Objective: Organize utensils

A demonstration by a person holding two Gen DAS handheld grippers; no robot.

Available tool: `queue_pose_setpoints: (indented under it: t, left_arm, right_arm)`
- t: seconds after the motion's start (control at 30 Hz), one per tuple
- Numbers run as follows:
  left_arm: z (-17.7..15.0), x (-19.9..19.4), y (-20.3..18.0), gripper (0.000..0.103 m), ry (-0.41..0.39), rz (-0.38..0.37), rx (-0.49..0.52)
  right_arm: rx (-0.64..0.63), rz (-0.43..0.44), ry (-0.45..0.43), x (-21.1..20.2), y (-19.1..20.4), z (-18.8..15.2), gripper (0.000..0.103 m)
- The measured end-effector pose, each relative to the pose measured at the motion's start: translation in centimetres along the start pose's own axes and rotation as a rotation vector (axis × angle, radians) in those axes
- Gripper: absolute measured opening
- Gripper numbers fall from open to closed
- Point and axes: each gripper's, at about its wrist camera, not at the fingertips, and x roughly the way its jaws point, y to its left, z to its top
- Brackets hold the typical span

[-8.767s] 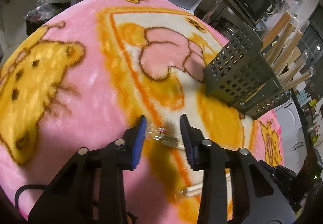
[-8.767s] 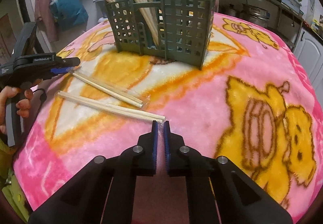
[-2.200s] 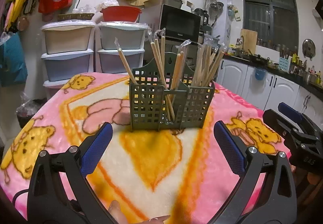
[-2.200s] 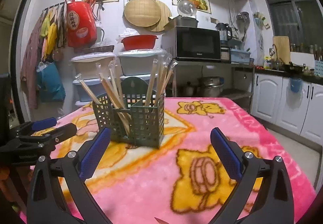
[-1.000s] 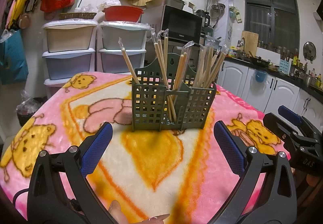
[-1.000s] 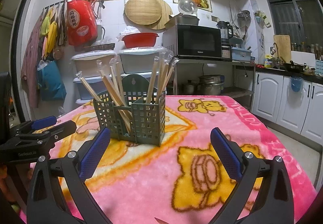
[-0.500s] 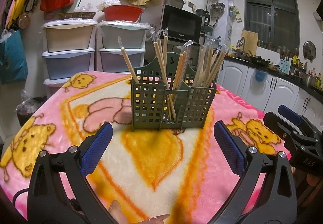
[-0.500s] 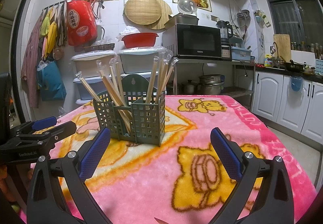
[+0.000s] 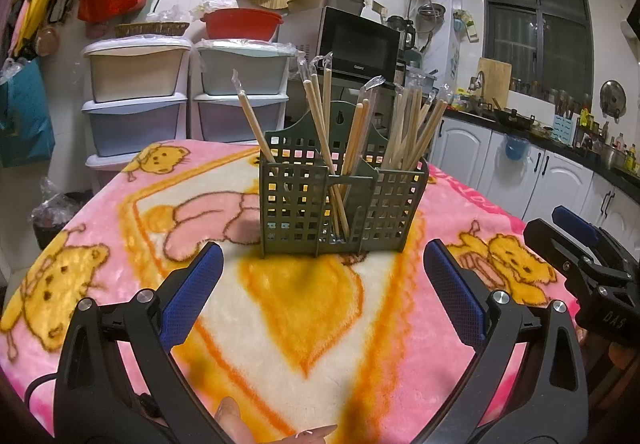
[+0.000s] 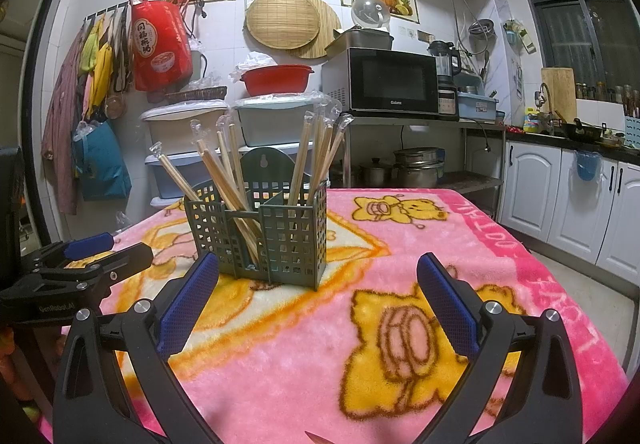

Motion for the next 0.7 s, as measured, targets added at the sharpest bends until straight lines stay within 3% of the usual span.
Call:
queue_pose_setpoints:
  t: [0.7]
  left_arm:
    - [-0.7,0.11,-0.1,0.093,0.012,0.001,-0.008]
  right_arm:
    - [0.003,0.0,0.0,-0.02,-0.03,-0.02,0.097]
